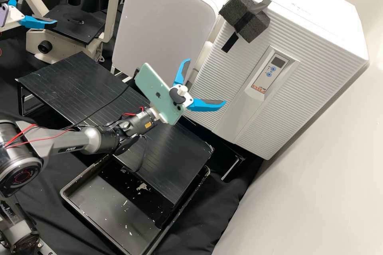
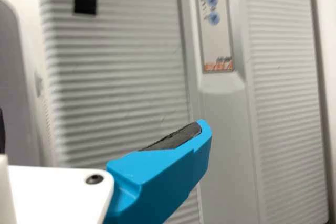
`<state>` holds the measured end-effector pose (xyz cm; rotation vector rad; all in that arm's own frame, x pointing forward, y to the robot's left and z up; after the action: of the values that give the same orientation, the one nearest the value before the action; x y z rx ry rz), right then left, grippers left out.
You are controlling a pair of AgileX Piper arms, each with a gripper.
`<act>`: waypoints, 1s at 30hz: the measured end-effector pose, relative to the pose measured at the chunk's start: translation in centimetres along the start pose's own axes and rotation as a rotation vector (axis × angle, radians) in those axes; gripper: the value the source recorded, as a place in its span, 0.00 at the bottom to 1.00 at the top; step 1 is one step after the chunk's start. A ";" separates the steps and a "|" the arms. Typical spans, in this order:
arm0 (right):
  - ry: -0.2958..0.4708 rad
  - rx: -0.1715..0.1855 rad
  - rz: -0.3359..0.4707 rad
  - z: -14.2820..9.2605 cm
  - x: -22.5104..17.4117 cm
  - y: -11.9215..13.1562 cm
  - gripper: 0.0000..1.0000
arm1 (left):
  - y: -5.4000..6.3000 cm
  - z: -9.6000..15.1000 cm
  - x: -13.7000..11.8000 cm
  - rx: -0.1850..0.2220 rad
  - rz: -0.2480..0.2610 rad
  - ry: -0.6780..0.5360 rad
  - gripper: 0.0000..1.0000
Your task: Open the incubator door
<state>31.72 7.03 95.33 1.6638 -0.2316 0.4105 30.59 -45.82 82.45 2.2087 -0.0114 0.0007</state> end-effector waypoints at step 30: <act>-0.063 -0.070 0.013 -1.4 3.5 -0.4 1.00 | 0.0 0.0 0.0 0.000 0.000 0.000 1.00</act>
<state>34.93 8.72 96.44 1.6081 -0.3000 0.3564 30.59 -45.82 82.45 2.2087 -0.0114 0.0007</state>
